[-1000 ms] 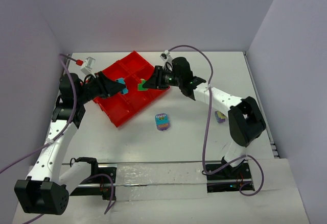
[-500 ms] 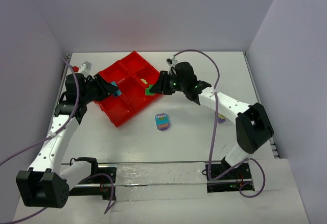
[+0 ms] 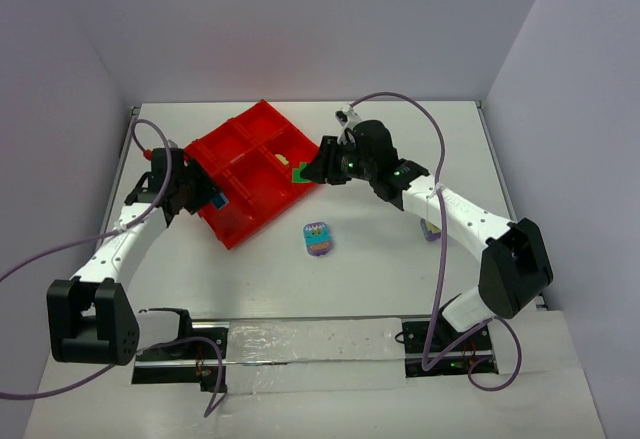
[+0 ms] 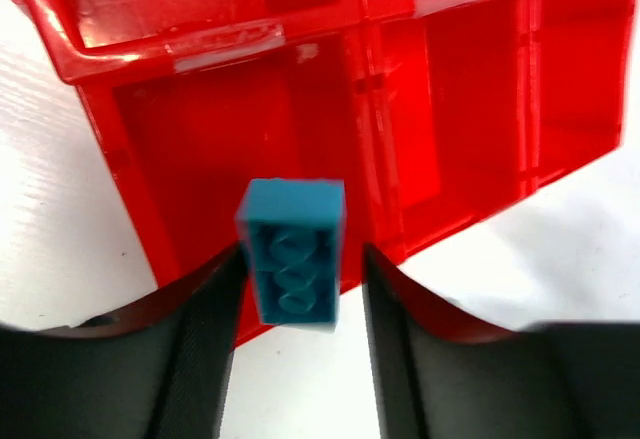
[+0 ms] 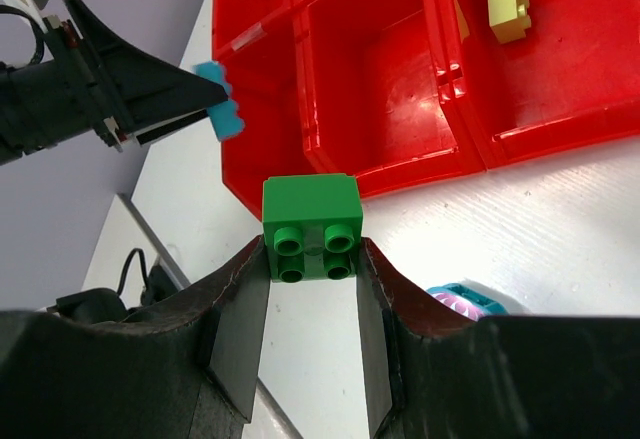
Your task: Sort the legos into containers by color
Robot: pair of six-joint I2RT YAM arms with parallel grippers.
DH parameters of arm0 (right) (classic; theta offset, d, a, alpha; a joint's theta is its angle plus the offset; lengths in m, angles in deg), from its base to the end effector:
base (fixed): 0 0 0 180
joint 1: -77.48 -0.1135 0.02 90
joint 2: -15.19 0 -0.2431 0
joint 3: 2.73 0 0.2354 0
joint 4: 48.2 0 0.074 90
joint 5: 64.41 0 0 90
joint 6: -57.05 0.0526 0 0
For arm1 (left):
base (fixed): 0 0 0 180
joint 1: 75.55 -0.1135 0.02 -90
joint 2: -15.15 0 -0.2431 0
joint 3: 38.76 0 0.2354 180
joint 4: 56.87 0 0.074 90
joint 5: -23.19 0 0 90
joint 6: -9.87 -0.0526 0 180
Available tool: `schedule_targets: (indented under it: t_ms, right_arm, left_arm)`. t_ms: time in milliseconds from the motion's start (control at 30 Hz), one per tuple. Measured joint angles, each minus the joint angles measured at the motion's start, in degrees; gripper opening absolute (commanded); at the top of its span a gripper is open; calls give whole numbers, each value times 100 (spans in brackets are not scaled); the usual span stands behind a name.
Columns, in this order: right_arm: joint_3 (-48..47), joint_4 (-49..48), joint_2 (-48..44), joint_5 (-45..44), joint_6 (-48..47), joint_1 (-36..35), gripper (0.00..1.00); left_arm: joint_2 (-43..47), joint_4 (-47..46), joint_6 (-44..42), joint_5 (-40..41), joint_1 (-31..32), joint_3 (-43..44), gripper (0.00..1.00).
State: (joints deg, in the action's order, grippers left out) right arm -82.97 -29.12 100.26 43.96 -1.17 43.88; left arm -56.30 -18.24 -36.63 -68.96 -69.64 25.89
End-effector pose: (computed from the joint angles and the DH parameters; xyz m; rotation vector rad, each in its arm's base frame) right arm 0.2798 0.2058 0.2857 -0.2557 2.1085 1.0296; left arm 0.2636 -0.0293 0.2259 -0.7593 2.2887 -0.4541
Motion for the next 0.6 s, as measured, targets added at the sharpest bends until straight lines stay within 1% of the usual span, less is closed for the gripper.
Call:
schedule_targets:
  t_ms: [33, 100, 200, 367, 400, 467, 533, 600]
  right_arm:
    - [0, 18, 0, 0, -7, 0, 0]
    - [0, 49, 0, 0, -17, 0, 0]
    - [0, 91, 0, 4, -17, 0, 0]
    - [0, 79, 0, 192, -17, 1, 0]
    - [3, 60, 0, 286, -17, 2, 0]
    - [26, -57, 0, 504, -15, 0, 0]
    - [66, -266, 0, 828, -6, 2, 0]
    - [152, -579, -14, 1218, 56, 2, 0]
  left_arm:
    - [-25, 2, 33, 27, -1, -11, 92]
    - [-70, -1, 65, 65, 0, -12, 96]
    - [-85, 8, 69, 90, 3, -12, 96]
    - [103, 81, -65, -6, 82, 57, 83]
    - [224, 65, -124, -147, 98, 68, 81]
    - [515, -62, -239, -612, 122, 82, 82]
    - [795, -378, -340, -1313, 132, 75, 87]
    - [984, -951, -359, -2210, 154, -8, 91]
